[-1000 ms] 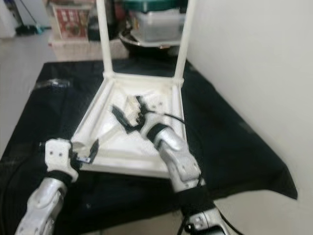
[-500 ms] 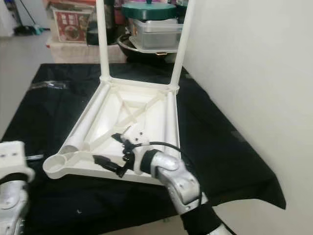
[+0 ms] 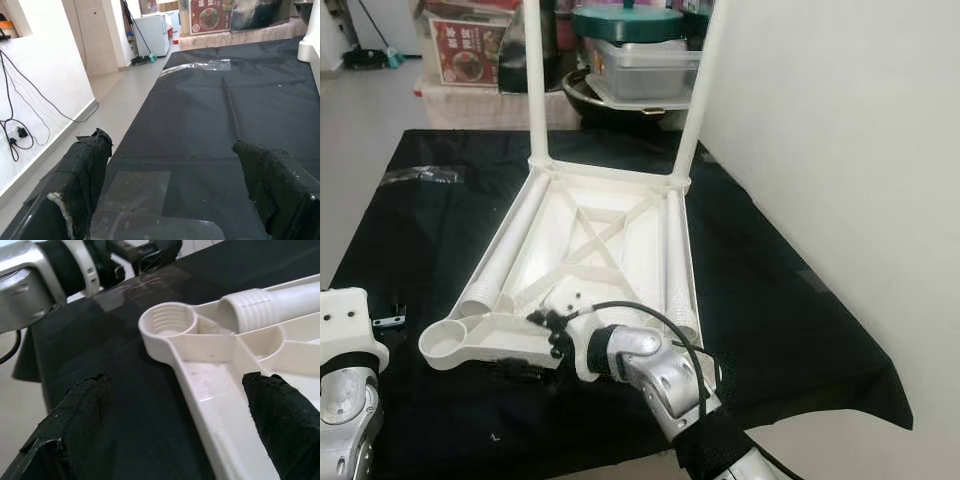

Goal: Building children table

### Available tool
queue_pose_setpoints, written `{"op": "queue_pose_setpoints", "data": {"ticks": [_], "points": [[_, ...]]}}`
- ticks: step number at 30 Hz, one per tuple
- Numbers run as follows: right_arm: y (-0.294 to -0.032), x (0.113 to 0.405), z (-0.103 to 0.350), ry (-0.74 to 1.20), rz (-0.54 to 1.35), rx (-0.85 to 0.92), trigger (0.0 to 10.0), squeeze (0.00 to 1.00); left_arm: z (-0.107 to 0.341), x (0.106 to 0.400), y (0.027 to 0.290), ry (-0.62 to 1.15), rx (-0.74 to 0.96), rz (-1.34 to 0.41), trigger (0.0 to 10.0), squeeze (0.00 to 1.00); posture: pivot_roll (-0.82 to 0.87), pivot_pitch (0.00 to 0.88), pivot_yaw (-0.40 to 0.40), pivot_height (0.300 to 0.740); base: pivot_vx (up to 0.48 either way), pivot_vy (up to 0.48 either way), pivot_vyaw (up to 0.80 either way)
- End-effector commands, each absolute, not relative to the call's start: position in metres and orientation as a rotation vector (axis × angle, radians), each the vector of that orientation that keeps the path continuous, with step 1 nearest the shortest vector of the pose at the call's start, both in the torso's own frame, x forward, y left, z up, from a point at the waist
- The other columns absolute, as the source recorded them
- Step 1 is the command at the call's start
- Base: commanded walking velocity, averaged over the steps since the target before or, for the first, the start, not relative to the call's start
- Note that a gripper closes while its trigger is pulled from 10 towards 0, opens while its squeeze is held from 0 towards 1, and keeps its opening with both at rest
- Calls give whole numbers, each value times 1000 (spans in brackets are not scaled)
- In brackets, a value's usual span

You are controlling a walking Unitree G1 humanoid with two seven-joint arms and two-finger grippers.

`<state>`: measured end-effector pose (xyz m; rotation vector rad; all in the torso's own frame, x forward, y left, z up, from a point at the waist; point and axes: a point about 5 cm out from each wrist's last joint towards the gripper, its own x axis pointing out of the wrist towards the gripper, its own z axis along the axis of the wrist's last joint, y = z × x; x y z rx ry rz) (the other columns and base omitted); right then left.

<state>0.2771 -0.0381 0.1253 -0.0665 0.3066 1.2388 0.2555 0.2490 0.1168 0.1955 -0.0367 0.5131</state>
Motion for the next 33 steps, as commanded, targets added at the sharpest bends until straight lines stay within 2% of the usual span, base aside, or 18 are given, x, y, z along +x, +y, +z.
{"op": "queue_pose_setpoints", "data": {"ticks": [1,8,9,12,13,15,16,17,21,24,28,33], "points": [[-38,276,118,343,1265,-93,10000,0,112,256,248,-19,196,520,10000,0,88,0,-111,740,0,0,0],[-39,287,95,439,1166,-173,10000,0,111,258,249,-11,200,523,10000,0,89,0,-110,740,0,0,0],[-39,289,88,476,1156,-185,8118,0,111,258,248,-10,202,520,10000,0,93,0,-110,740,0,0,0],[-39,290,84,491,1147,-194,8118,0,111,259,248,-10,202,518,10000,0,93,0,-110,740,0,0,0],[-43,297,78,517,1101,-221,4353,0,111,259,248,-10,205,519,10000,0,93,0,-110,740,0,0,0],[-43,297,78,517,1101,-221,4353,0,111,259,248,-10,205,519,10000,0,93,0,-110,740,0,0,0],[-44,299,77,522,1089,-227,1686,0,111,259,248,-10,205,519,10000,0,93,0,-110,740,0,0,0],[-45,298,79,500,1125,-221,0,0,111,259,248,-10,206,519,10000,0,97,0,-113,740,0,0,0],[-48,292,82,437,1234,-237,0,0,111,259,248,-13,206,519,10000,0,94,0,-112,740,0,0,0],[-57,287,81,392,1301,-314,0,0,110,259,248,-10,207,519,10000,0,93,0,-112,740,0,0,0],[-83,276,74,369,1447,-482,0,0,108,258,247,-6,207,516,10000,0,90,0,-111,740,0,0,0],[-103,271,69,389,1520,-596,0,0,107,257,247,0,205,510,10000,0,85,0,-110,740,0,0,0]]}}
